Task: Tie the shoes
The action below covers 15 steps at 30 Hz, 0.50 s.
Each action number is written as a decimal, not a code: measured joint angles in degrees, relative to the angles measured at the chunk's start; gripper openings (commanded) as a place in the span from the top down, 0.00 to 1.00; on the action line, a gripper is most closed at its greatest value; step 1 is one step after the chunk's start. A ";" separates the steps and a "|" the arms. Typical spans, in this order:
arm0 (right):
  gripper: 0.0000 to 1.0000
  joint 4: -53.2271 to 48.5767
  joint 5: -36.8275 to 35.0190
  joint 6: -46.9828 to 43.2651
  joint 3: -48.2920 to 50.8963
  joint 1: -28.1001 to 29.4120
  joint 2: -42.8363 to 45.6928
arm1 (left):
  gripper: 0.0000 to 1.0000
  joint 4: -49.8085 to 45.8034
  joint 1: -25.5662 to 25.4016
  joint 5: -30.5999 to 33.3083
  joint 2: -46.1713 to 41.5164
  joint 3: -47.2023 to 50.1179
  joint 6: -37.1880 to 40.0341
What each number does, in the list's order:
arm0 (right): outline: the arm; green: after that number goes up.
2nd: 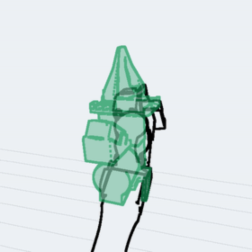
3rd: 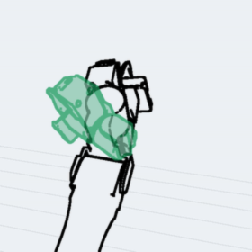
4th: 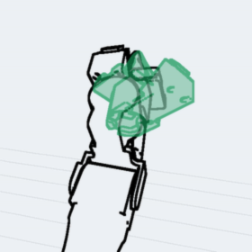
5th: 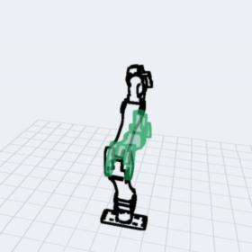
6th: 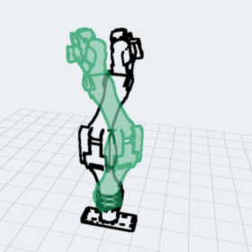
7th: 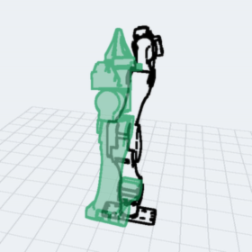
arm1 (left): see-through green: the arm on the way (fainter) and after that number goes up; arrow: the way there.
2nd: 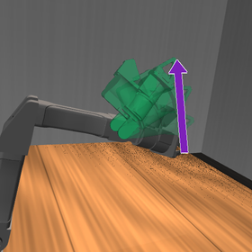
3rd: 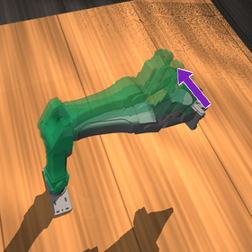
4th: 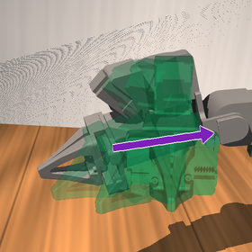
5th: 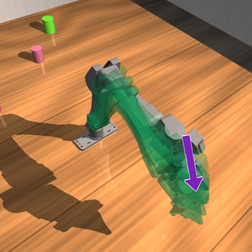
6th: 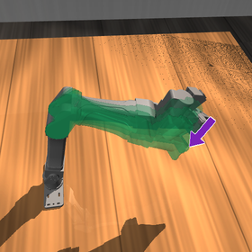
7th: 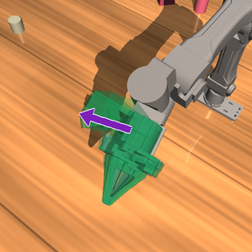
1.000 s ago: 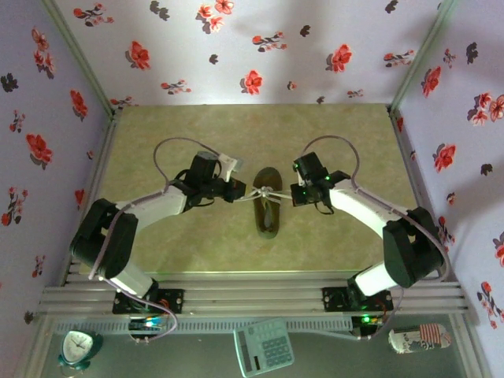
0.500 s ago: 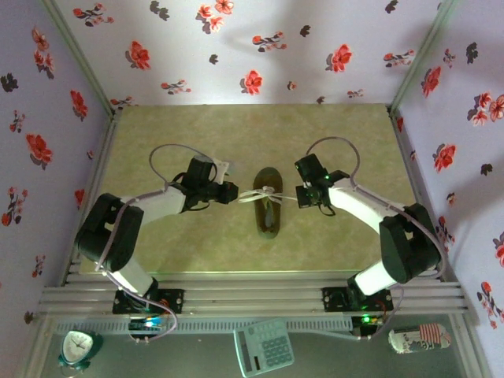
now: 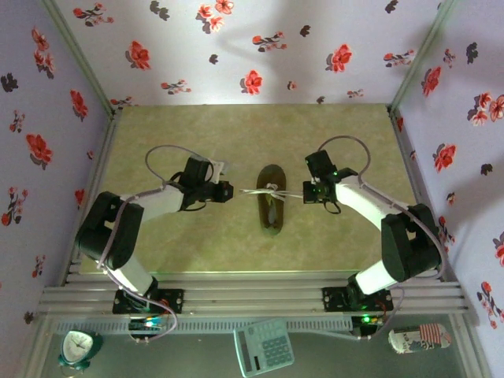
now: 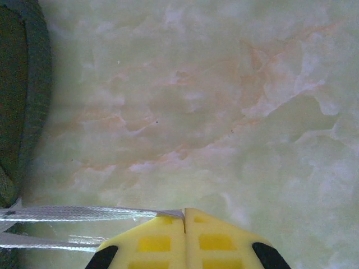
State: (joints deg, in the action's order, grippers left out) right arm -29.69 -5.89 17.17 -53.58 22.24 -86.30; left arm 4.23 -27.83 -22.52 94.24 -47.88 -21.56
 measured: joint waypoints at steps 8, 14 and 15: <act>1.00 0.33 2.43 0.00 0.57 -1.31 0.00 | 1.00 -0.39 0.00 0.92 0.00 0.02 0.00; 0.44 2.91 6.32 -0.44 2.45 -2.38 2.03 | 0.08 0.02 -0.66 -0.37 -0.59 0.04 0.70; 0.33 3.61 7.74 -0.44 2.93 -2.64 3.13 | 0.00 0.07 -0.92 -0.15 -1.03 0.04 0.72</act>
State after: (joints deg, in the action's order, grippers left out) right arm -26.09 1.85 16.73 -50.65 19.59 -83.18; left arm 4.29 -28.75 -22.68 93.21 -47.83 -20.84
